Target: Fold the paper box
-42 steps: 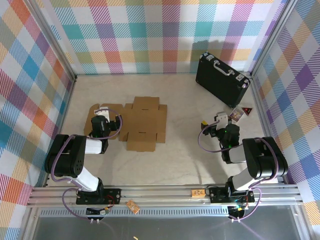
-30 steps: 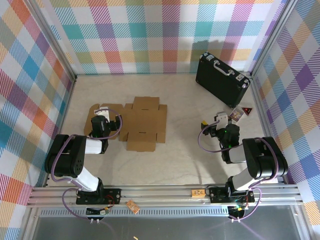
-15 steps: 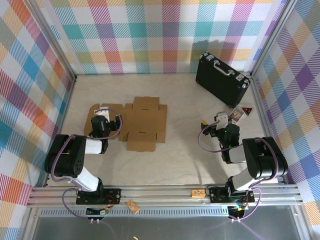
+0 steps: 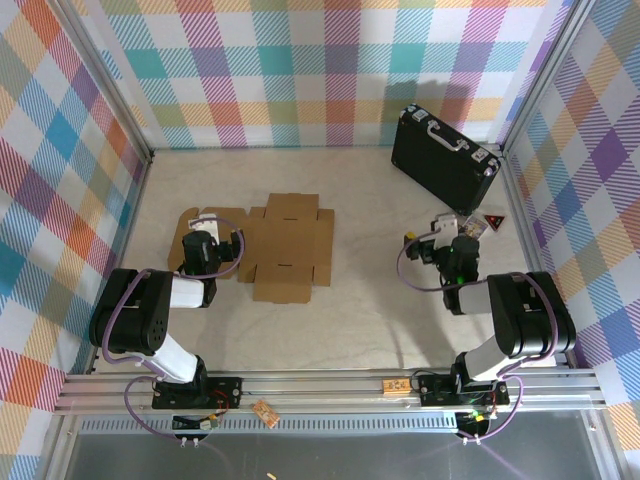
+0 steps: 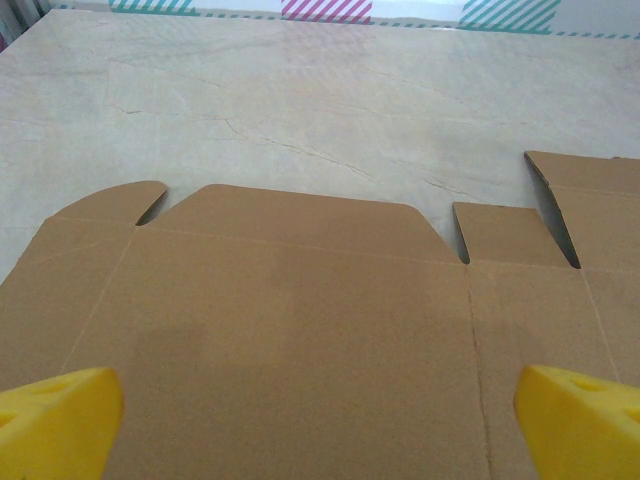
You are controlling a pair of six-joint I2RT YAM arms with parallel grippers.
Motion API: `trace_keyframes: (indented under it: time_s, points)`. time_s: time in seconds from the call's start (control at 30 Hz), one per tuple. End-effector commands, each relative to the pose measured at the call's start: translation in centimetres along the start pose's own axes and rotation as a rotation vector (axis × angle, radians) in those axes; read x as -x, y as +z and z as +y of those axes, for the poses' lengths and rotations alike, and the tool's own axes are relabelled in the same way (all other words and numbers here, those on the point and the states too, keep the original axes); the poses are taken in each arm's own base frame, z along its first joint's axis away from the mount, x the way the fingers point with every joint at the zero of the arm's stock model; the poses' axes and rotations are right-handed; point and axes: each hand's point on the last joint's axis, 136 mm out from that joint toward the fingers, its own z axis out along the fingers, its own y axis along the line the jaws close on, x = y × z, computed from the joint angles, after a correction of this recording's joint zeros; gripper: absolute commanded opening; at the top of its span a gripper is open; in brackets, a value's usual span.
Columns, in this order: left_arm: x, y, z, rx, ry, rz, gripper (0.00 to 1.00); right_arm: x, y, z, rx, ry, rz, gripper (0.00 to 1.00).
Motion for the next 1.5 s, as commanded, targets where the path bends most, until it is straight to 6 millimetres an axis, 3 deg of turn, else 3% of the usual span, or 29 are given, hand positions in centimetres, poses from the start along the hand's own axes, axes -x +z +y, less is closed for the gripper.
trace_keyframes:
  time_s: [0.0,0.13,0.27,0.57,0.67,0.73,0.8,0.9,1.0,1.07,1.13,1.23,1.37,1.47]
  points:
    - [0.1,-0.2,0.0,0.005,-0.008,-0.011,1.00,-0.8,0.4,-0.6,0.022,0.081,0.063,0.99]
    - [0.1,-0.2,-0.1,0.005,-0.008,-0.012,1.00,-0.8,0.4,-0.6,0.023,0.082,0.062,0.99]
    - [0.1,-0.2,-0.1,0.004,-0.008,-0.012,1.00,-0.9,0.6,-2.0,-0.051,0.116,0.079,0.99]
    - [0.1,-0.2,-0.1,0.004,-0.007,-0.011,1.00,-0.8,0.6,-2.1,-0.055,0.114,0.076,0.99]
    - [0.8,-0.6,0.6,0.056,-0.017,-0.032,1.00,0.0,0.1,-2.2,-0.084,0.108,0.071,0.99]
    - [3.7,-3.3,2.4,0.197,-0.038,-0.079,1.00,1.4,-0.8,-1.8,-0.078,0.092,0.067,0.99]
    - [7.1,-6.8,3.3,0.229,-0.108,-0.107,1.00,2.0,-2.0,-1.6,-0.077,0.112,0.082,0.99]
    - [10.3,-10.7,1.5,0.085,-0.177,-0.165,1.00,3.5,-3.9,-0.9,-0.055,0.185,0.051,0.99]
    - [9.5,-12.4,3.2,0.138,-0.465,-0.196,1.00,4.6,-5.3,-0.6,-0.043,0.303,0.015,0.99]
    - [8.9,-12.6,2.6,0.110,-0.528,-0.101,0.99,6.0,-5.9,-0.6,-0.035,0.468,-0.027,0.99]
    - [10.1,-12.8,0.1,-0.002,-0.507,0.014,0.92,7.6,-6.2,1.8,0.114,0.526,-0.029,0.99]
    - [10.3,-13.1,-2.7,-0.098,-0.501,0.211,0.90,8.3,-6.0,4.6,0.281,0.707,0.048,0.99]
    - [9.1,-14.0,-5.7,-0.193,-0.502,0.485,0.88,7.4,-5.2,10.5,0.525,0.897,0.252,0.99]
    - [8.7,-15.3,-8.4,-0.326,-0.520,0.609,0.86,5.9,-4.6,14.3,0.541,0.853,0.414,0.99]
